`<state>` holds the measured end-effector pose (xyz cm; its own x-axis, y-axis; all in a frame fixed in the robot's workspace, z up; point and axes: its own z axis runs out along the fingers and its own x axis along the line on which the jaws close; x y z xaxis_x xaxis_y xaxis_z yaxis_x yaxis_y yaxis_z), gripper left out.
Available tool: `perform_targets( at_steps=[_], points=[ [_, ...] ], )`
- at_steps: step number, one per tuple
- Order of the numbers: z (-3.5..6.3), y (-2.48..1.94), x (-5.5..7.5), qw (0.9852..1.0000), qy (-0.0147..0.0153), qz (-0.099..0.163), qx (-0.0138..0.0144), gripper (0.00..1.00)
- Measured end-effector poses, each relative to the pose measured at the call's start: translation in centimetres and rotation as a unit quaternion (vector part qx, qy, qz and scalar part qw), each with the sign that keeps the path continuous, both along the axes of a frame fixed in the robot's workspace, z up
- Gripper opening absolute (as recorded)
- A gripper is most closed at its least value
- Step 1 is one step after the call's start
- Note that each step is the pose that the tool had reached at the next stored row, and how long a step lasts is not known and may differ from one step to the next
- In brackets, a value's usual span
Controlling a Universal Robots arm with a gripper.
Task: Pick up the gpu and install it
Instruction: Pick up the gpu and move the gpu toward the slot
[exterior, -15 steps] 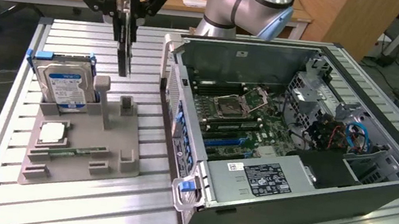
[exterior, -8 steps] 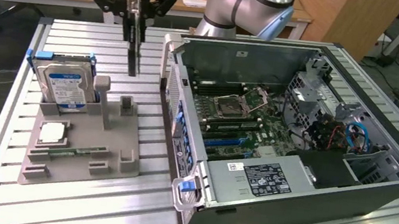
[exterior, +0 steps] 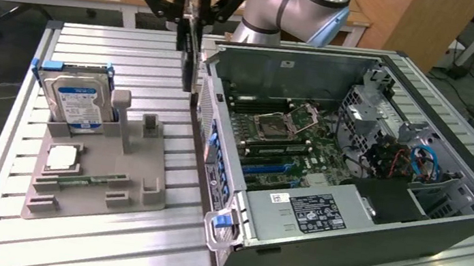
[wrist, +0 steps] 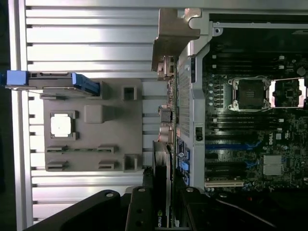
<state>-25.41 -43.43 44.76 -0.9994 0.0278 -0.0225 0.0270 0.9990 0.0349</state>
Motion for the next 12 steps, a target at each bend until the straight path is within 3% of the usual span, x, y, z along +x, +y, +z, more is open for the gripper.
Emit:
perform_targets(
  at_steps=[8,12],
  points=[
    [0.0,0.01,3.6,1.0,0.0007,0.0,-0.0001,0.26],
    [0.0,0.0,5.5,1.0,0.0019,0.0,-0.0029,0.26]
  ],
)
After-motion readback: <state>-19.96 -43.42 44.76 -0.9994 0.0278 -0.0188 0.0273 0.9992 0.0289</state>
